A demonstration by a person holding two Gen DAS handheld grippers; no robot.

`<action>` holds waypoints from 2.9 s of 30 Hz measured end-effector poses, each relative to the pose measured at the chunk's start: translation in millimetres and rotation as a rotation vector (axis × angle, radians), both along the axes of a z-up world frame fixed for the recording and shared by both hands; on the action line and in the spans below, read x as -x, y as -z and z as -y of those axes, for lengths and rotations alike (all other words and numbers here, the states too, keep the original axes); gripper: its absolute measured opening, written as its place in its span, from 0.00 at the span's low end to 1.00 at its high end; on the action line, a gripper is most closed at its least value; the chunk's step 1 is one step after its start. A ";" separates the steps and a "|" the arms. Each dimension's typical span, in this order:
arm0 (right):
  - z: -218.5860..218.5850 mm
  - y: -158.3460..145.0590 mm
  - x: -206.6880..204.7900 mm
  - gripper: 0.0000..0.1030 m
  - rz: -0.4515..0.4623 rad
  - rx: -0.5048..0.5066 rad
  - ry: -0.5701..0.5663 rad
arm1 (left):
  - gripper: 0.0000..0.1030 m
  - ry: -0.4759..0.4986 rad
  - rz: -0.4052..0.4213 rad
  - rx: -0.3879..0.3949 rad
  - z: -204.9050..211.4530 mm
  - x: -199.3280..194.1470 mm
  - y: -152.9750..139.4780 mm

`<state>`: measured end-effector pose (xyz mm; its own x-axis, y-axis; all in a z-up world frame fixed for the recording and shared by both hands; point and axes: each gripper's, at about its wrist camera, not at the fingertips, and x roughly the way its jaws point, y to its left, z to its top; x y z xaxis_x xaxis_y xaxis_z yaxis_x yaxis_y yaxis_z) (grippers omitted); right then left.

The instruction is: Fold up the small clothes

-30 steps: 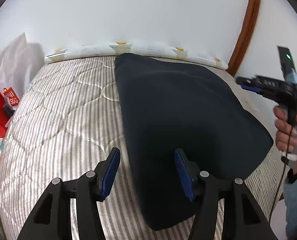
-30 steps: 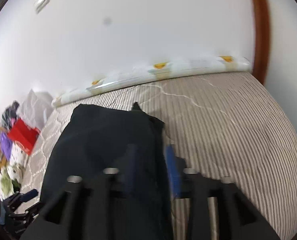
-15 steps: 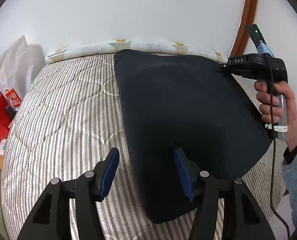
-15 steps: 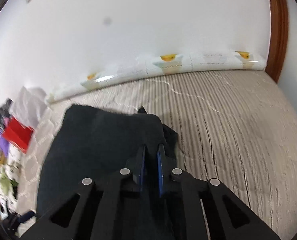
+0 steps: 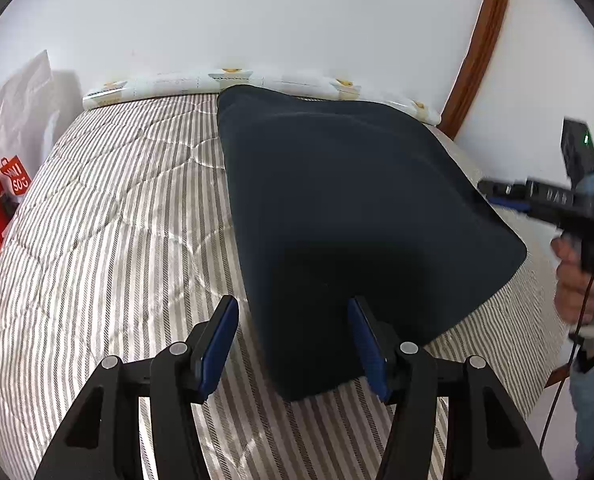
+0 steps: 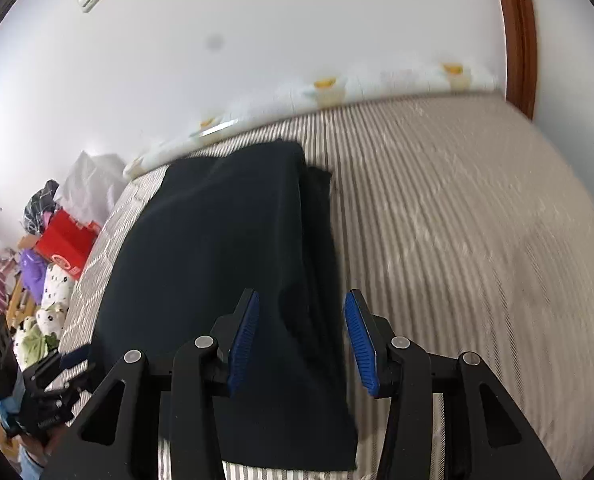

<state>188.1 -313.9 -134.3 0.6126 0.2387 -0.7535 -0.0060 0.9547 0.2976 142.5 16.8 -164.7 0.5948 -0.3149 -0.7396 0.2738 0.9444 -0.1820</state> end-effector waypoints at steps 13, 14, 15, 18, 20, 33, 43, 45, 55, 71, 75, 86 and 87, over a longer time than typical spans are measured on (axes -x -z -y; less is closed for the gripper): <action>-2.8 13.3 30.2 0.15 0.039 -0.032 0.023 | 0.53 -0.040 -0.005 -0.016 -12.5 27.1 5.0; -3.9 11.2 36.7 0.15 0.050 -0.011 0.032 | 0.53 -0.042 -0.009 -0.017 -13.4 29.0 5.1; -4.2 9.5 42.9 0.15 0.060 0.003 0.037 | 0.53 -0.041 -0.010 -0.019 -13.7 31.5 5.0; -4.0 4.3 63.6 0.15 0.082 0.041 0.072 | 0.53 -0.043 -0.004 -0.039 -12.1 37.8 4.2; -4.3 4.5 74.7 0.16 0.081 0.068 0.083 | 0.53 -0.044 -0.002 -0.046 -10.4 42.5 3.4; -21.9 25.8 116.3 0.29 0.053 0.196 0.160 | 0.53 -0.074 -0.022 -0.092 -3.2 57.5 13.7; -24.2 33.8 110.8 0.30 0.055 0.193 0.156 | 0.53 -0.062 -0.026 -0.111 -0.6 48.7 14.7; -25.9 35.7 103.8 0.30 0.047 0.188 0.145 | 0.53 -0.061 -0.020 -0.103 -0.7 45.6 14.3; -33.7 32.8 79.6 0.10 0.077 0.195 0.131 | 0.19 -0.094 -0.007 -0.039 -4.9 22.1 12.2; -39.9 28.0 35.7 0.08 0.092 0.139 0.111 | 0.17 -0.131 -0.028 0.013 -18.1 -25.6 16.7; -33.5 35.7 57.5 0.08 0.068 0.149 0.098 | 0.16 -0.125 -0.028 0.001 -19.0 -17.5 23.8; -31.4 12.0 99.0 0.10 0.095 0.151 0.019 | 0.16 -0.085 -0.001 -0.028 -28.3 14.1 9.6; -30.3 5.7 101.2 0.11 0.112 0.142 0.017 | 0.21 -0.079 0.013 -0.020 -30.2 17.3 4.1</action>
